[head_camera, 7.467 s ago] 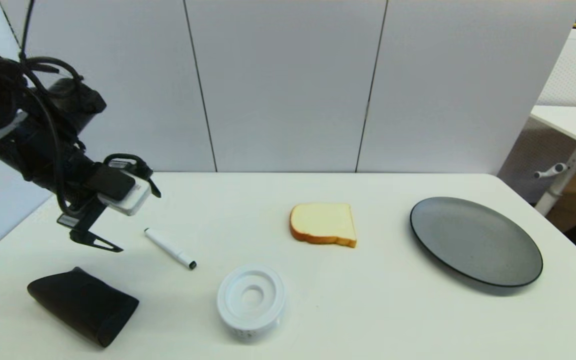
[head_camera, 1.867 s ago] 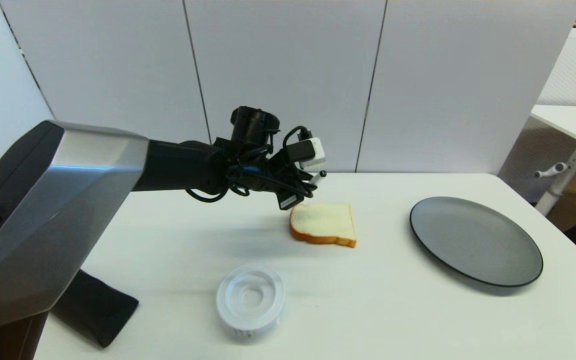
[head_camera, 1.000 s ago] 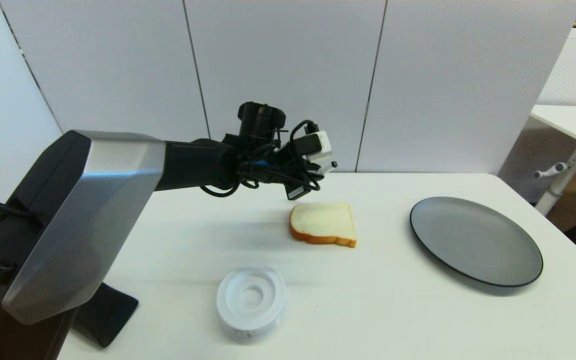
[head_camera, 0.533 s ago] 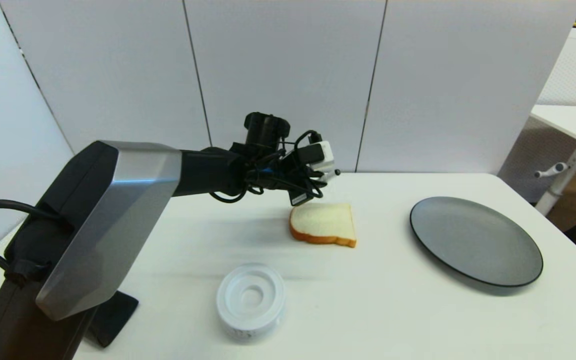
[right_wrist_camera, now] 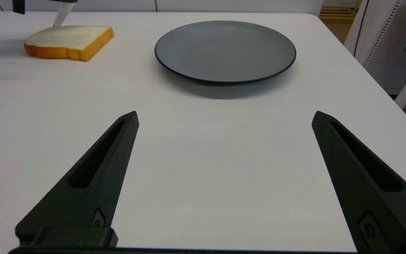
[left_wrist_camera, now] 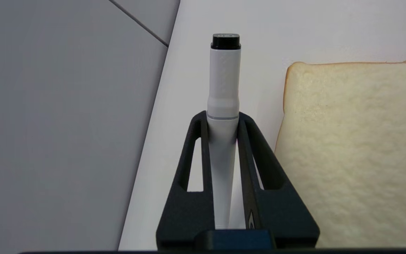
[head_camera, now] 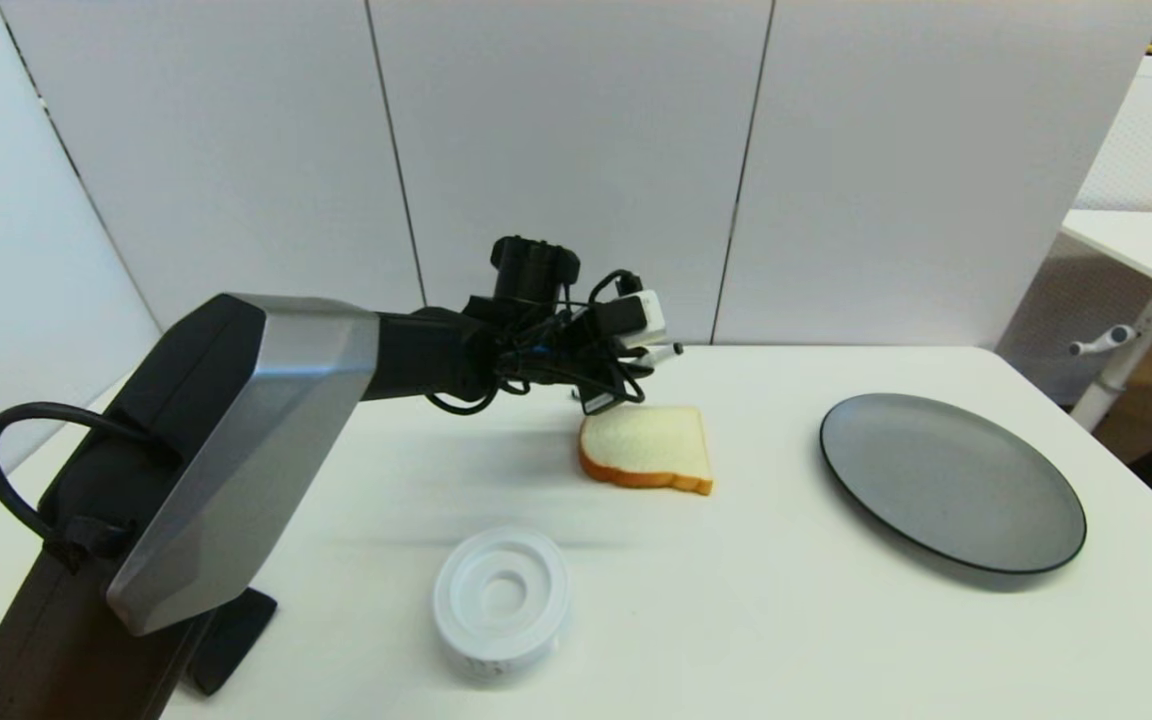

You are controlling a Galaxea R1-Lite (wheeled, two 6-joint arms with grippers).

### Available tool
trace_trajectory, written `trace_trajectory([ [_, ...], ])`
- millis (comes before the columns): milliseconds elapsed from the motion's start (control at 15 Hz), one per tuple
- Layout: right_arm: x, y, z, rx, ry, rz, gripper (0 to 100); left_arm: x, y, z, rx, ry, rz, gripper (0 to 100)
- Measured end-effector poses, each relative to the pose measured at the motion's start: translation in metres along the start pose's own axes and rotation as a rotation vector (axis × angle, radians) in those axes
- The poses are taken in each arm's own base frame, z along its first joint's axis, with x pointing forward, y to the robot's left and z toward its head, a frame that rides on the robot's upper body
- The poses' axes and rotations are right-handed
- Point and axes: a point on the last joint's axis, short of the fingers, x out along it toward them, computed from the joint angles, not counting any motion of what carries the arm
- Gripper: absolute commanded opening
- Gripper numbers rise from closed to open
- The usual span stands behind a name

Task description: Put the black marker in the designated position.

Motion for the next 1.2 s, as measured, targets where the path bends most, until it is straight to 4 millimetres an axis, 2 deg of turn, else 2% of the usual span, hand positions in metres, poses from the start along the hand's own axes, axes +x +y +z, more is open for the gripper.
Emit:
trace_trajectory([
  [67, 0.0, 0.0, 0.0, 0.0, 0.0, 0.0, 100, 0.0, 0.0, 0.0, -0.001, 0.001, 0.0, 100],
  [533, 0.0, 0.0, 0.0, 0.0, 0.0, 0.0, 100, -0.003, 0.003, 0.001, 0.0, 0.001, 0.005, 100],
  [733, 0.0, 0.0, 0.0, 0.0, 0.0, 0.0, 100, -0.025, 0.014, 0.023, 0.019, -0.016, 0.038, 100],
  [867, 0.0, 0.0, 0.0, 0.0, 0.0, 0.0, 100, -0.065, 0.03, 0.057, 0.03, -0.011, 0.108, 100],
  [933, 0.0, 0.0, 0.0, 0.0, 0.0, 0.0, 100, -0.093, 0.038, 0.078, 0.026, -0.003, 0.161, 100],
  [1067, 0.0, 0.0, 0.0, 0.0, 0.0, 0.0, 100, -0.168, 0.046, 0.124, -0.011, 0.009, 0.293, 100],
  [1200, 0.0, 0.0, 0.0, 0.0, 0.0, 0.0, 100, -0.254, 0.04, 0.159, -0.092, 0.029, 0.446, 100],
])
